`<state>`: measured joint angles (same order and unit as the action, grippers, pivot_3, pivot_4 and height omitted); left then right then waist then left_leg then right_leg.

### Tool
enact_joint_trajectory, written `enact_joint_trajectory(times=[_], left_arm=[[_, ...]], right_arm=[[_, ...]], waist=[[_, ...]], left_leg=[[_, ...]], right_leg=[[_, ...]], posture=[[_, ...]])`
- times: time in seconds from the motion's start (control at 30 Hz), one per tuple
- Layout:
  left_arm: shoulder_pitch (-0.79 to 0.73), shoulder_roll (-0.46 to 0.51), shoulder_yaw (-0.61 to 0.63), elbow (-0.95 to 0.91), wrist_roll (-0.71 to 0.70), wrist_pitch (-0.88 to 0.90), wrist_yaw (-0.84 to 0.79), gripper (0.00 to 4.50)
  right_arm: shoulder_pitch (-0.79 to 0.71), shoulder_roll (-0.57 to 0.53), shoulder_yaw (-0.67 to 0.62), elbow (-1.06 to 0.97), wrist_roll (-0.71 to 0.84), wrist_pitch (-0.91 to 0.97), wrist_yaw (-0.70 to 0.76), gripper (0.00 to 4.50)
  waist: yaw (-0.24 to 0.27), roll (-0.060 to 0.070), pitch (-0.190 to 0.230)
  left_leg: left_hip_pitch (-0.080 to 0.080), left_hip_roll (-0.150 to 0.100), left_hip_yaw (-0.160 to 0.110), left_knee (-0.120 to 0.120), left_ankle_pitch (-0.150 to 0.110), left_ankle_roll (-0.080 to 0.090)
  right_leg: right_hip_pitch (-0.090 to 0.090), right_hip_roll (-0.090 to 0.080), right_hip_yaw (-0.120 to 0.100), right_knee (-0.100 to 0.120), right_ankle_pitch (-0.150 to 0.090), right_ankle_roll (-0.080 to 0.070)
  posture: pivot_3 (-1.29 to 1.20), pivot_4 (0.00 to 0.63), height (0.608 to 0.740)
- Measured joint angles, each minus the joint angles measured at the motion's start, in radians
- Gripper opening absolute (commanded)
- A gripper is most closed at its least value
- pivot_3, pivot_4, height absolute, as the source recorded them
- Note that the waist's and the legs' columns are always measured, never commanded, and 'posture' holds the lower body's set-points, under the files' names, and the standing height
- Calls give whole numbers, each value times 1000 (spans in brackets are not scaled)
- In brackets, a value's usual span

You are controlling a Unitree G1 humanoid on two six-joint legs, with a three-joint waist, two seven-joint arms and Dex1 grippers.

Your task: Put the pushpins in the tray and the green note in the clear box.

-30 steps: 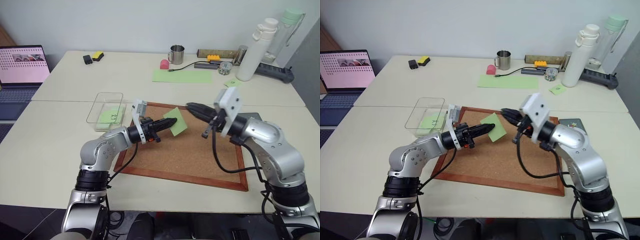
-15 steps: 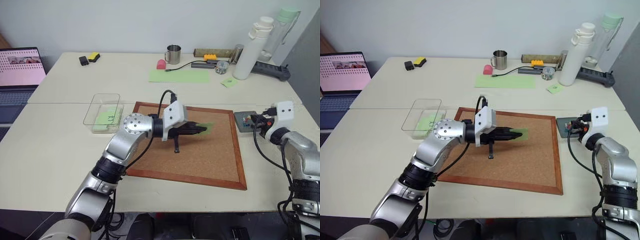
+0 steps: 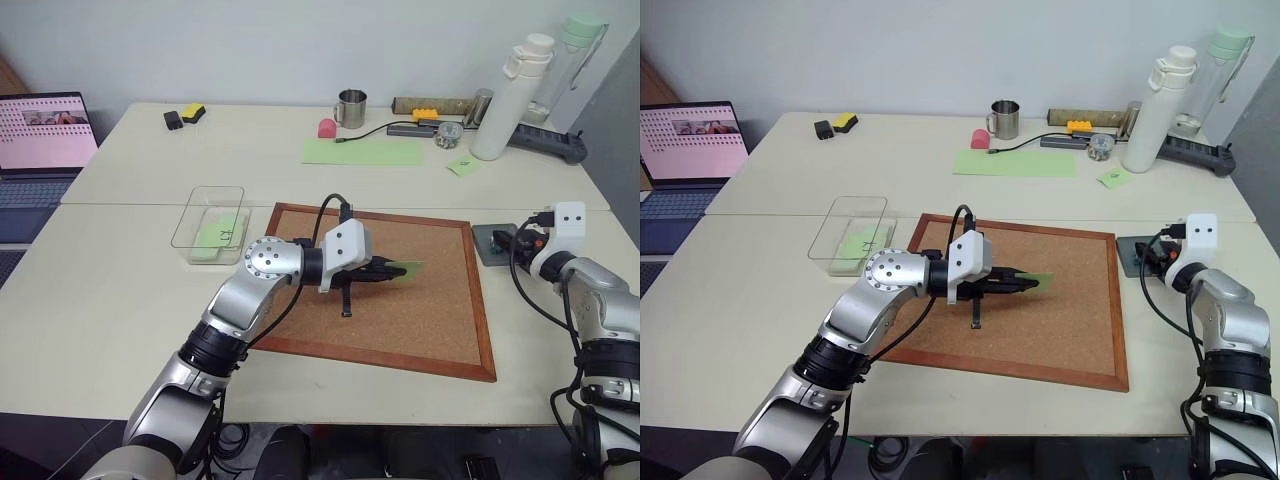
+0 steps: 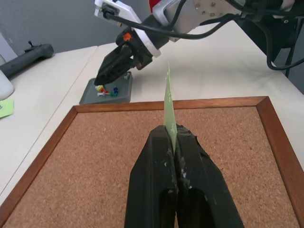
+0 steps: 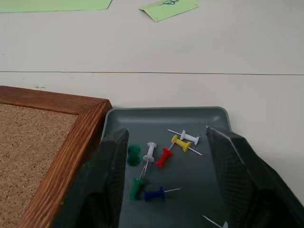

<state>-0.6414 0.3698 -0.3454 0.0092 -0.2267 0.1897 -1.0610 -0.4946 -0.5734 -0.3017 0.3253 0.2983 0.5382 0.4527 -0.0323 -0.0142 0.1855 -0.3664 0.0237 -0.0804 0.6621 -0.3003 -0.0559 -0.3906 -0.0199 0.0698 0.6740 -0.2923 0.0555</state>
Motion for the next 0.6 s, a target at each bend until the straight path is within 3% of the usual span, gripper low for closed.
enact_joint_trajectory(times=[0.3, 0.47, 0.6], left_arm=[[-2, -3, 6, 1, -2, 7, 4, 0], [-23, -17, 125, -9, -69, 138, 90, 0], [-13, 18, 303, -16, -72, 242, 296, 0]], right_arm=[[29, -11, -4, -25, -2, -14, 9, 2689], [107, -38, 14, -240, 68, -36, 160, 2689], [129, -76, 60, -554, 245, 88, 286, 2689]], waist=[[0, 0, 0], [-3, 0, 0], [-15, 1, 0]], left_leg=[[0, 0, 0, 0, 0, 0], [0, 0, 0, 0, 0, 0], [1, 2, -3, 0, 0, 0]], right_leg=[[0, 0, 0, 0, 0, 0], [0, 0, 0, 0, 0, 0], [0, 2, -1, 1, 0, 0]], posture=[[0, 150, 740], [0, 150, 740], [0, 150, 740]])
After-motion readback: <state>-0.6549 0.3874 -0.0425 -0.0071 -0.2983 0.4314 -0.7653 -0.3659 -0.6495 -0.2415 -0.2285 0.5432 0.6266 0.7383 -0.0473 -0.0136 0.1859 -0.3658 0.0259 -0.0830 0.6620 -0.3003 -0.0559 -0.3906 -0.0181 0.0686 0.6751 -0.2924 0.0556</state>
